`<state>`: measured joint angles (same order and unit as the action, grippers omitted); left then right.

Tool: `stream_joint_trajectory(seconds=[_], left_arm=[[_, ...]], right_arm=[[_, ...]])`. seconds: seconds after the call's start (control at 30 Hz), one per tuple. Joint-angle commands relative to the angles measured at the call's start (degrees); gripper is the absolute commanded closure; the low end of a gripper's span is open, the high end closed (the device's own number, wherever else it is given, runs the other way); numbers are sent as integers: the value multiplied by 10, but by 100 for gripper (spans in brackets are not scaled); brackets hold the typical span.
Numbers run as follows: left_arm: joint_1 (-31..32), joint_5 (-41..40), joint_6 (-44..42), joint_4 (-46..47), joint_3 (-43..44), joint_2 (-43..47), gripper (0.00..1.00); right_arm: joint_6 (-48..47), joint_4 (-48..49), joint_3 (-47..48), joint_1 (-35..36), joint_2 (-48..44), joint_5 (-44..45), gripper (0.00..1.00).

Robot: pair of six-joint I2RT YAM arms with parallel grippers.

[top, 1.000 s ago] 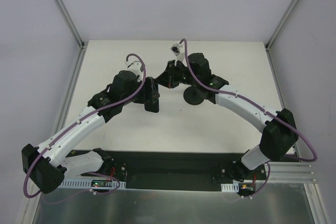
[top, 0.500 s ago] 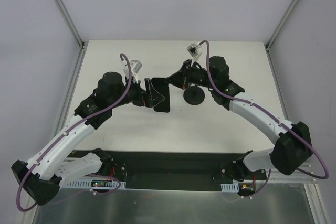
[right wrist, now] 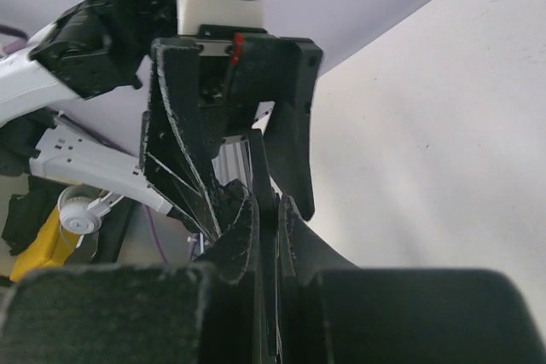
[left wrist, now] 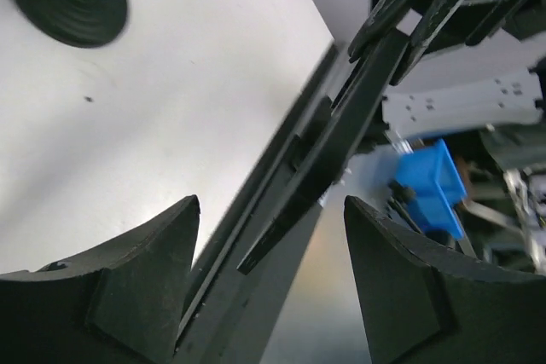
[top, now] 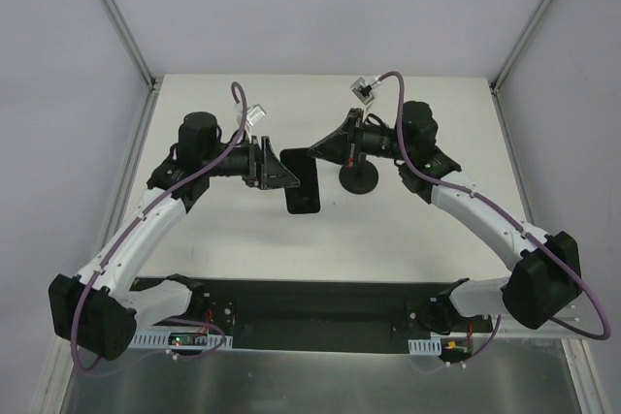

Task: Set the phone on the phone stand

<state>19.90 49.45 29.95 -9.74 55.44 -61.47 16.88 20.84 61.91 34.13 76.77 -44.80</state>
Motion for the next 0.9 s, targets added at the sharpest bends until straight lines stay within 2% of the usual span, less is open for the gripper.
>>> stream_joint_trajectory(seconds=[0.0, 0.13, 0.17, 0.37, 0.7, 0.77, 0.87], left_arm=[[10, 187, -24, 45, 28, -33, 33], [41, 185, -45, 42, 39, -40, 46], [48, 183, -51, 38, 43, -43, 54], [73, 153, -60, 28, 72, -60, 67], [74, 101, -57, 31, 97, -22, 85], [76, 98, -56, 33, 95, -16, 99], [85, 80, -58, 34, 91, -8, 100]], right_arm=[[-7, 61, 7, -7, -33, -84, 100], [-23, 46, 10, -7, -39, -101, 100], [-26, 43, 9, -7, -40, -103, 100], [-29, 35, 13, -6, -36, -114, 99], [-31, 34, 12, -6, -42, -109, 100], [-30, 34, 10, -6, -45, -111, 100], [-32, 35, 9, -5, -50, -110, 99]])
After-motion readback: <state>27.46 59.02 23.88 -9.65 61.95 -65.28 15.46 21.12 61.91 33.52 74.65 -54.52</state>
